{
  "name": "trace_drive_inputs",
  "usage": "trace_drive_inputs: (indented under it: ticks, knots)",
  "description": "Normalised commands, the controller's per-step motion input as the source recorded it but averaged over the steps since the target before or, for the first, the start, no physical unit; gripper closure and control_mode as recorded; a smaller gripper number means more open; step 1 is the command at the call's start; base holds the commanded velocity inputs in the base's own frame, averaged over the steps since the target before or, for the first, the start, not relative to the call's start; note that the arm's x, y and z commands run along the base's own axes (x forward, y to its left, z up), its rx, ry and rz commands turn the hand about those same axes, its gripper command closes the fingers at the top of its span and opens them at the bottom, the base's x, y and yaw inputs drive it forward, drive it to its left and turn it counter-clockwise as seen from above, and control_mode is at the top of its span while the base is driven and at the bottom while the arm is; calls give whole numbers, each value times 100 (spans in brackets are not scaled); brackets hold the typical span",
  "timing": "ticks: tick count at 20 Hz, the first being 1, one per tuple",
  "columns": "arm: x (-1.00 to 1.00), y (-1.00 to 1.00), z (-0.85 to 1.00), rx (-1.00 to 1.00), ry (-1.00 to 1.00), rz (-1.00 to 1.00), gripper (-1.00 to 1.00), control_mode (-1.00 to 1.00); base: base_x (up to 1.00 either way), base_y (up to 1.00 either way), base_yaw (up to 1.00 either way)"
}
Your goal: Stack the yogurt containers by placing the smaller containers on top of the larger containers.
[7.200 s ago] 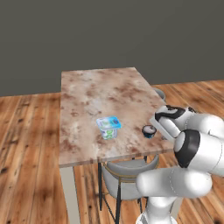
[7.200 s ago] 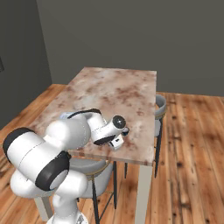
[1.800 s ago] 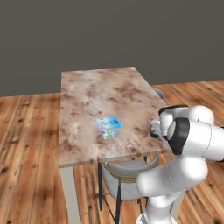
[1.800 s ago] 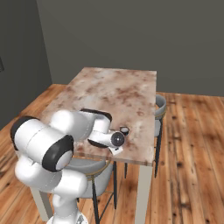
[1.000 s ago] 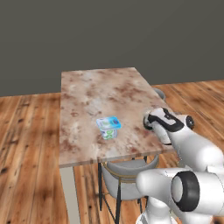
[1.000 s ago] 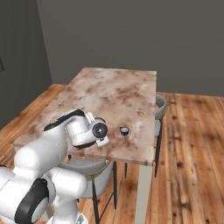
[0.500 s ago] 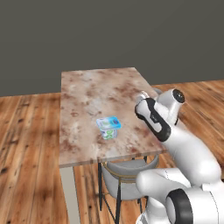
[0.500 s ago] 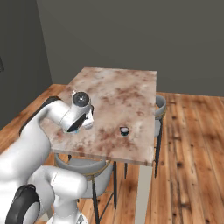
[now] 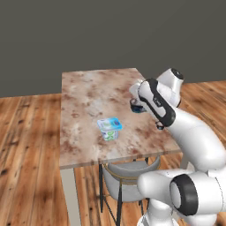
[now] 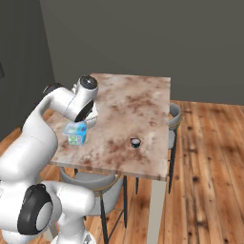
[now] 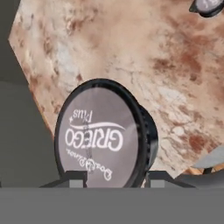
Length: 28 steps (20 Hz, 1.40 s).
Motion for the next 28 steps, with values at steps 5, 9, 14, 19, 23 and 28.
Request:
trace_drive_inputs:
  ticks: [5, 9, 14, 19, 23, 28]
  knots:
    - [0, 7, 0, 3, 1, 24, 100, -100, 0, 0, 0]
    - [0, 28, 0, 0, 0, 24, 100, -100, 0, 0, 0]
    - [0, 39, -1, 0, 0, 22, 100, -100, 0, 0, 0]
    - [0, 7, -21, 0, -1, 18, 100, -100, 0, 0, 0]
    - [11, 0, -41, 0, -7, 15, 100, -100, 0, 0, 0]
    - [9, 0, -26, 0, -7, 12, 100, -100, 0, 0, 0]
